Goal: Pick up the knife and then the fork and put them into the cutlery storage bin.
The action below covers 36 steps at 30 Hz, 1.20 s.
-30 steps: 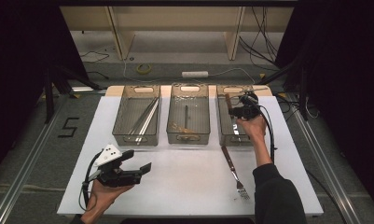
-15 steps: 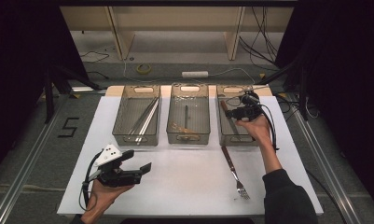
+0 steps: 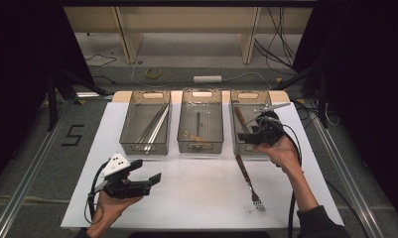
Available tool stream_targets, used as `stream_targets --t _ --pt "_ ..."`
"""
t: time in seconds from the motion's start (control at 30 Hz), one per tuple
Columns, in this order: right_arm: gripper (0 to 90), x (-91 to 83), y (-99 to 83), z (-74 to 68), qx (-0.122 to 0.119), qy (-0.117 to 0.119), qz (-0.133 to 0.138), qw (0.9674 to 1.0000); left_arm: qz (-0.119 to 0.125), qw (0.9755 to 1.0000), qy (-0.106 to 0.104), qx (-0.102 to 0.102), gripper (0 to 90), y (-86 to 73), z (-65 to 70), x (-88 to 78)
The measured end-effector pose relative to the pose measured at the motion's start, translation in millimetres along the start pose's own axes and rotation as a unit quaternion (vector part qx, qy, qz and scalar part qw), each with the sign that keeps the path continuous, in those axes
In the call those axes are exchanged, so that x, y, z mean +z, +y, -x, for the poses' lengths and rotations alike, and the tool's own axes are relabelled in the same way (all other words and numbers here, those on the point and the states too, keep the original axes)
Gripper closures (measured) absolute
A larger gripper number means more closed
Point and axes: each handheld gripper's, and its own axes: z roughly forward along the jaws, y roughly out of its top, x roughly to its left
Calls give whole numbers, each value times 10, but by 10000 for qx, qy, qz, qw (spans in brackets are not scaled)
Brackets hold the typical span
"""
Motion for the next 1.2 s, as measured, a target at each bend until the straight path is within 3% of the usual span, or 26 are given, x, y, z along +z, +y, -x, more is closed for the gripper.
stream_targets --t 0.2,0.3,0.63,1.0,1.2 --pt "331 -32 -162 -111 -133 52 -53 9999 2 10000 5 -5 157 0 -1 0" --pt "324 -38 -210 -122 -67 36 -12 10000 14 10000 1 -13 158 0 0 -4" --pt "314 49 -394 -180 -166 74 -395 9991 36 10000 -5 -1 158 2 -1 -10" --pt "315 178 -511 -211 -323 77 -1103 9933 27 10000 -8 24 157 1 1 -15" --pt "330 229 -557 -222 -350 48 -1303 9908 33 10000 -7 0 157 1 0 -18"
